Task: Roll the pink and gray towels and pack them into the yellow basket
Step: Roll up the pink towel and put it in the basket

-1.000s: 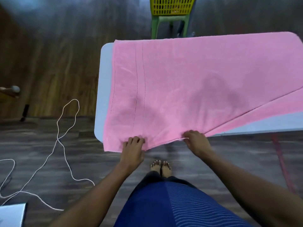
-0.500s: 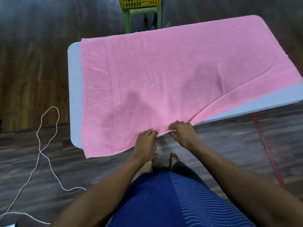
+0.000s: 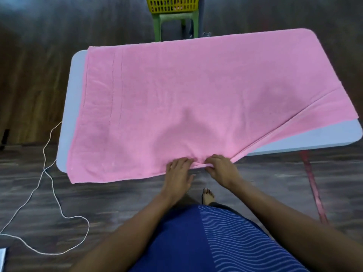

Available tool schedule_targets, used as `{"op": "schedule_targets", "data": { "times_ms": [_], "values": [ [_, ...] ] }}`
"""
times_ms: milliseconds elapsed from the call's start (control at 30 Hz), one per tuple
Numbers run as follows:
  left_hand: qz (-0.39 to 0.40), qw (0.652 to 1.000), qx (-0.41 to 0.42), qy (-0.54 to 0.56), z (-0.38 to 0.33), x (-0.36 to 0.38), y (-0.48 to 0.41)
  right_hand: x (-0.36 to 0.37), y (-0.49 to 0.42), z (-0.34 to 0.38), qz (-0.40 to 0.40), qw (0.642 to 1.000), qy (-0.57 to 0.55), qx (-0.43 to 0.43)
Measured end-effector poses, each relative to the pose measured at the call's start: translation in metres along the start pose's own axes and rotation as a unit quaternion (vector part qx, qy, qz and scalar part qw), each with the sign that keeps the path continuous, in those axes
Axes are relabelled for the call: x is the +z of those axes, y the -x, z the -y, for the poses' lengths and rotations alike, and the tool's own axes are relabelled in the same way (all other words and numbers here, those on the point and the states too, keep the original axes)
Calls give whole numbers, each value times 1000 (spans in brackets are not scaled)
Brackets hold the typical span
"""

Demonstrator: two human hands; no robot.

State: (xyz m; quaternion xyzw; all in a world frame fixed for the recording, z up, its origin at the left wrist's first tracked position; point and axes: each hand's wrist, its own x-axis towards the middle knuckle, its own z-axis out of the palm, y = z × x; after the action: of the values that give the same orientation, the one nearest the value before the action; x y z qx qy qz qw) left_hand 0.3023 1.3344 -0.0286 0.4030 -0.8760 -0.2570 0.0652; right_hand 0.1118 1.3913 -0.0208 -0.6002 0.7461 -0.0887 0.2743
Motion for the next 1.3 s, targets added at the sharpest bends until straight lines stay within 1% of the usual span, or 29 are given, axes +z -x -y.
{"op": "schedule_targets", "data": {
  "times_ms": [67, 100, 167, 233, 267, 333, 400, 433, 500, 567, 667, 800, 900, 967, 1033, 1100, 1167, 1233, 1300],
  "values": [
    [-11, 1000, -6, 23, -31, 17, -12, -7, 2, -10, 1, 1000, -12, -21],
    [-18, 999, -18, 30, -40, 23, -16, -13, 3, -16, 10, 1000, 0, -29],
    [-27, 999, -31, 22, -46, 31, -20, -24, 4, -36, 41, 997, 63, -32],
    [-20, 999, -23, 17, -44, 33, -18, -34, 7, -63, 66, 990, 125, -8],
    [-15, 1000, -16, 19, -41, 33, -16, -39, 10, -78, 62, 988, 141, 4],
    [-2, 1000, -15, 16, -36, 32, -10, -48, 14, -106, 27, 987, 158, 16],
    [13, 999, -29, -1, -36, 32, -5, -56, 20, -123, -19, 989, 142, 27],
    [23, 999, -43, -12, -39, 32, -5, -59, 23, -127, -30, 991, 125, 32],
    [42, 995, -80, -35, -51, 36, -12, -62, 32, -128, -35, 995, 85, 35],
    [53, 994, -94, -34, -69, 42, -20, -59, 42, -126, -45, 997, 49, 32],
    [46, 998, -35, -10, -103, 52, -42, -57, 49, -121, -69, 996, 22, 57],
    [64, 997, 37, 10, -150, 64, -71, -61, 51, -121, -98, 992, -3, 78],
    [63, 997, 43, 7, -166, 70, -82, -69, 57, -129, -100, 992, -5, 73],
    [75, 995, 54, 22, -168, 70, -85, -77, 60, -140, -71, 994, 26, 75],
    [99, 991, 76, 47, -163, 70, -83, -87, 63, -159, -22, 993, 55, 97],
    [108, 990, 85, 43, -155, 72, -79, -97, 68, -186, 10, 991, 77, 110],
    [102, 992, 65, 29, -150, 75, -75, -107, 71, -217, 21, 988, 109, 105],
    [90, 995, 32, 3, -155, 80, -72, -122, 70, -247, 1, 986, 129, 105],
    [78, 996, -14, -47, -167, 89, -71, -139, 69, -271, -17, 986, 122, 112]
  ]
}}
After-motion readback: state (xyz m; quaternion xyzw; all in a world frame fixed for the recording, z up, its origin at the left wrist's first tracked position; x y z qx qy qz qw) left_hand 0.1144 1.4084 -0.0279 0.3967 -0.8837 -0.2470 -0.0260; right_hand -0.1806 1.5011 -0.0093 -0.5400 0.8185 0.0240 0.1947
